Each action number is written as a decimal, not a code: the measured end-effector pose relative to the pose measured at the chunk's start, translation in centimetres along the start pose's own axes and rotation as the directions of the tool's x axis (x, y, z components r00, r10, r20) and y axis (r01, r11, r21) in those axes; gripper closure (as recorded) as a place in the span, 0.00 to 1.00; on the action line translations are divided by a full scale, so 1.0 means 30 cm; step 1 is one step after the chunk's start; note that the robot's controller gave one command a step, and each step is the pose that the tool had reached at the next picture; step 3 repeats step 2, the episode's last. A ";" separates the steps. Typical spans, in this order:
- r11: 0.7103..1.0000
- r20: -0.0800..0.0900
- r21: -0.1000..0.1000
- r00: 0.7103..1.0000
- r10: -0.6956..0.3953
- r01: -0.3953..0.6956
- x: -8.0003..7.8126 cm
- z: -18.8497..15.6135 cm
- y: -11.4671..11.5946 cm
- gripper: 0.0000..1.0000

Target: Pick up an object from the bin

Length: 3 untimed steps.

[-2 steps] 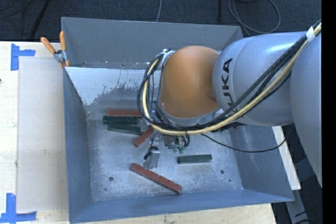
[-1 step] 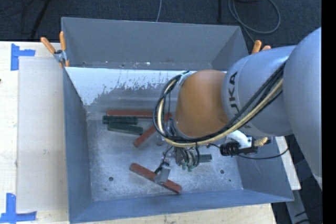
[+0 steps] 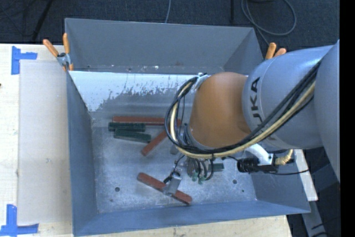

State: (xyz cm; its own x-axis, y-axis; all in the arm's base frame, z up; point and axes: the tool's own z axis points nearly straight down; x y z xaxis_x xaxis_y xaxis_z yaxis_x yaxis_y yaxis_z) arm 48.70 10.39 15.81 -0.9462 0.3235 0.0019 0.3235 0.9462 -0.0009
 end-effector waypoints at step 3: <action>1.000 0.011 -0.006 1.000 0.020 -0.020 0.020 0.315 0.018 1.00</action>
Offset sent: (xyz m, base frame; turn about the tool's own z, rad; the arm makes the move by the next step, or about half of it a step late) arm -0.0101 0.0087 -0.0881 -0.0034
